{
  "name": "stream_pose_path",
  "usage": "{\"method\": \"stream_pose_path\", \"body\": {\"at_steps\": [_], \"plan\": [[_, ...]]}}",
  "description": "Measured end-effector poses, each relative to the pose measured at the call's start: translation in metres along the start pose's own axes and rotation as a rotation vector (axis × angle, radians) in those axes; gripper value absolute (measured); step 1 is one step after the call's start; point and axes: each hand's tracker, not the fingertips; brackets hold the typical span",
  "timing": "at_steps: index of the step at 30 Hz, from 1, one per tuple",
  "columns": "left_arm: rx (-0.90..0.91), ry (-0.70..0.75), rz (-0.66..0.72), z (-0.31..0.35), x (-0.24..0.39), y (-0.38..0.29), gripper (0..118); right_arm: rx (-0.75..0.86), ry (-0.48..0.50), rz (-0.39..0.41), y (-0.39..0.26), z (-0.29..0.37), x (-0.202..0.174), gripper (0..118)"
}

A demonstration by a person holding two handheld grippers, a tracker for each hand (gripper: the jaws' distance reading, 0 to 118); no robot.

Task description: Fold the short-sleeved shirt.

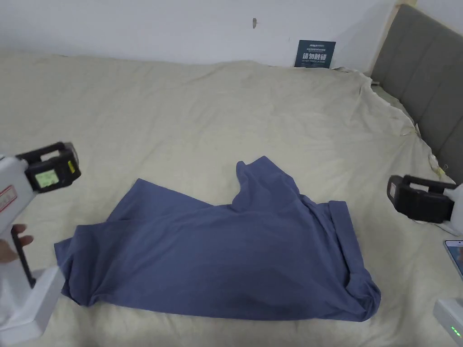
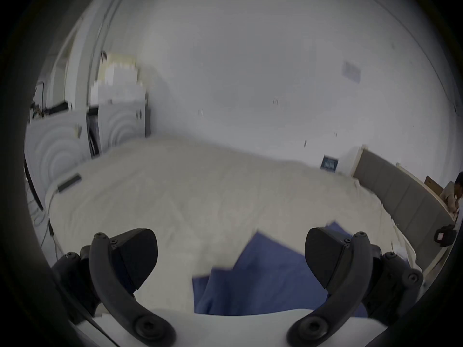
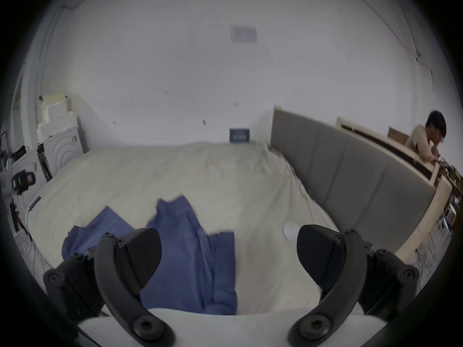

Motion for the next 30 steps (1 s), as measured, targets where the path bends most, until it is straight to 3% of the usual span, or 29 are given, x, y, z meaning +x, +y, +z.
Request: {"method": "stream_pose_path", "body": {"at_steps": [4, 8, 10, 11, 12, 13, 14, 15, 16, 30], "plan": [[0.086, 0.026, -0.094, 0.004, 0.03, -0.005, 118, 0.111, 0.01, 0.008, 0.001, 0.003, -0.029, 110], [0.086, -0.053, -0.134, 0.01, 0.046, -0.023, 112, 0.163, 0.006, -0.026, -0.004, -0.002, -0.05, 109], [0.099, -0.069, -0.173, 0.013, 0.051, -0.032, 84, 0.186, 0.032, -0.058, -0.007, -0.006, -0.053, 104], [0.098, -0.071, -0.184, 0.013, 0.051, -0.034, 64, 0.192, 0.04, -0.057, -0.007, -0.005, -0.055, 97], [0.093, -0.071, -0.183, 0.012, 0.051, -0.035, 33, 0.197, 0.041, -0.055, -0.008, -0.005, -0.058, 81], [0.086, -0.079, -0.178, 0.011, 0.05, -0.037, 16, 0.199, 0.039, -0.052, -0.01, -0.005, -0.06, 64], [0.077, -0.097, -0.159, 0.011, 0.048, -0.038, 5, 0.2, 0.036, -0.055, -0.01, -0.004, -0.062, 43], [0.074, -0.112, -0.136, 0.012, 0.047, -0.038, 0, 0.203, 0.034, -0.064, -0.011, -0.005, -0.063, 12], [0.07, -0.129, -0.125, 0.011, 0.045, -0.039, 0, 0.207, 0.038, -0.073, -0.013, -0.005, -0.062, 1], [-0.003, -0.109, -0.108, 0.006, 0.032, -0.044, 0, 0.206, 0.028, -0.044, -0.017, -0.005, -0.077, 0]]}}
